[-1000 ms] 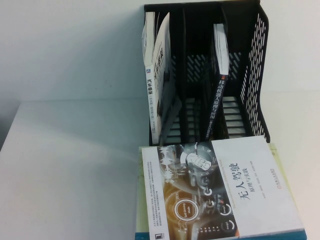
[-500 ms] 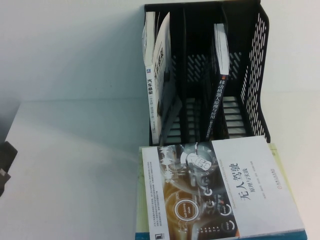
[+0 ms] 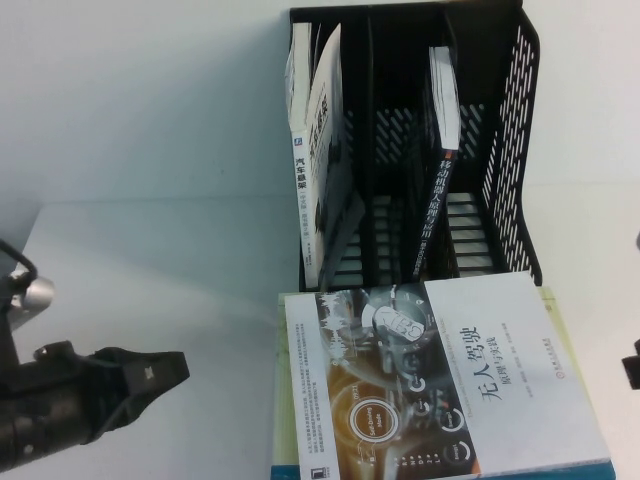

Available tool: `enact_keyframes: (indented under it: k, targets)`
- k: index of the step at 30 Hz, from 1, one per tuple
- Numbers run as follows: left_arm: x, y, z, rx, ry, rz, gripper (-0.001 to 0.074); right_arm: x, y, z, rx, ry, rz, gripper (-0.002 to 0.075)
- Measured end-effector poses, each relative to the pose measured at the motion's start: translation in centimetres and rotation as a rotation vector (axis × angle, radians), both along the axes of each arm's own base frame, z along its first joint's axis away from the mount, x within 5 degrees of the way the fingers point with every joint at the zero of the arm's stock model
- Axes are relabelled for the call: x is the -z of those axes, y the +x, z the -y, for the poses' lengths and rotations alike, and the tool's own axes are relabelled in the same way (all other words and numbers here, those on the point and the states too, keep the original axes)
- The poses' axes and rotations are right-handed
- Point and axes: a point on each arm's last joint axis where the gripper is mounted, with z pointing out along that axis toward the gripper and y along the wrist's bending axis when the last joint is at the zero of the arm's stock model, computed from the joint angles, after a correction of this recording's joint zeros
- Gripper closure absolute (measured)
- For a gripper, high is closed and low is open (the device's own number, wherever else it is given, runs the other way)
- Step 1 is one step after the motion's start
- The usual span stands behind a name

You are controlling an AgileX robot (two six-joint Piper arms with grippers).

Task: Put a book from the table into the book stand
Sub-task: Push book with right arm, then pick up the book with your left arm

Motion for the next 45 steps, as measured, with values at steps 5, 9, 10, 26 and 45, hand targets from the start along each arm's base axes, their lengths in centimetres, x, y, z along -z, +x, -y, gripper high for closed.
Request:
enact_keyframes:
  k: [5,9,10,26,45]
  targets:
    - [1.4,2.1,0.3,0.024,-0.054,-0.133,0.0739,2.4,1.7,-1.3,-0.035,0.029,-0.100,0.0729]
    - [2.8,3.0,0.3,0.014,-0.078,-0.217,0.0739,3.7,2.5,-1.7,-0.041,0.035,-0.139,0.0729]
    - [3.0,3.1,0.3,0.012,-0.079,-0.227,0.0739,3.9,2.7,-1.8,-0.040,0.041,-0.141,0.0729]
    - [5.1,4.7,0.4,-0.067,-0.214,-0.341,0.0296,6.2,4.1,-4.7,-0.175,0.241,-0.226,0.0729]
    - [7.5,5.6,2.5,0.307,-0.409,-0.307,0.0632,5.5,3.3,-5.5,-0.358,0.287,-0.237,0.0729]
